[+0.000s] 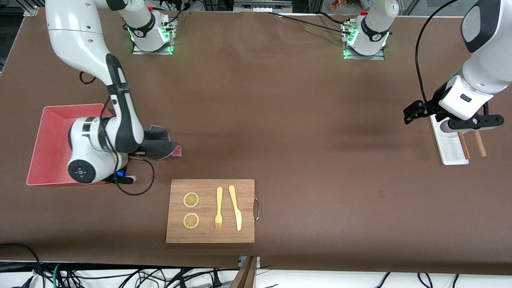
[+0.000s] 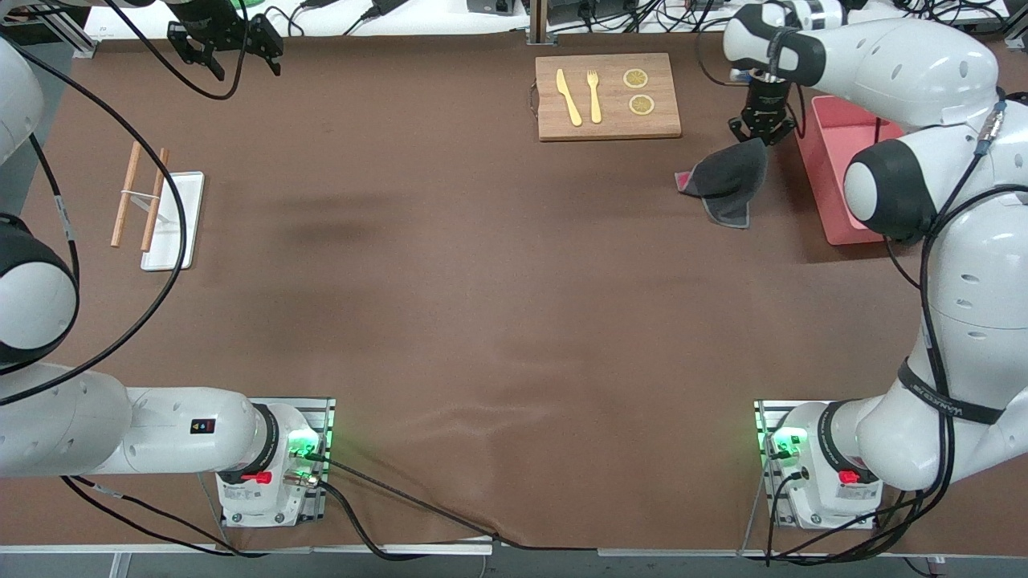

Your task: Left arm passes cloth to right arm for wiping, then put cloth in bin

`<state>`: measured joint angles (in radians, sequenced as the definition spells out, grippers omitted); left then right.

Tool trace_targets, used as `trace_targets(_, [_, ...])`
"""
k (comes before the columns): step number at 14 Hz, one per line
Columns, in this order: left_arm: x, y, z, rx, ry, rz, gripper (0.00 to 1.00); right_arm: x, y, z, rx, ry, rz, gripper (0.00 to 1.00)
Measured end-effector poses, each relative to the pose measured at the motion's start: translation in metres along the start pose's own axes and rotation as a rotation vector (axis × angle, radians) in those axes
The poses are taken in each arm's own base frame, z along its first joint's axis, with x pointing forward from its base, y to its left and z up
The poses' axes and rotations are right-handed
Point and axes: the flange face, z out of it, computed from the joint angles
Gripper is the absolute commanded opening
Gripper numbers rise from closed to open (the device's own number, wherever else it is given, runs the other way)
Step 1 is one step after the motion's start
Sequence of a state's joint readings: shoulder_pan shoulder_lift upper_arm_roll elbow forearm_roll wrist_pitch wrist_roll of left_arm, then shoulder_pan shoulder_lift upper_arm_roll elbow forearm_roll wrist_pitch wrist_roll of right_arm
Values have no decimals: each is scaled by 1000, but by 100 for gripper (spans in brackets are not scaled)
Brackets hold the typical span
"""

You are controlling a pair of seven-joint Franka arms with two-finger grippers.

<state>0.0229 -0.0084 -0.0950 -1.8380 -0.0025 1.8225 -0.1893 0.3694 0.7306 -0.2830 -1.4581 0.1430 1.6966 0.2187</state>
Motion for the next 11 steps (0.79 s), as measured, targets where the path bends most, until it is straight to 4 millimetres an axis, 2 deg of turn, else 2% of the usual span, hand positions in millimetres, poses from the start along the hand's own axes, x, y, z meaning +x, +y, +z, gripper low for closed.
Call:
trace_targets(3, [2, -1, 2, 6, -49, -3, 100, -19, -71, -1, 37, 40, 82, 0])
trace_targets(7, [35, 3, 16, 1, -79, -2, 100, -52, -166, 4, 105, 102, 207, 0])
trace_targets(11, [41, 1, 7, -2, -73, -4, 100, -93, -251, 15, 177, 162, 284, 0])
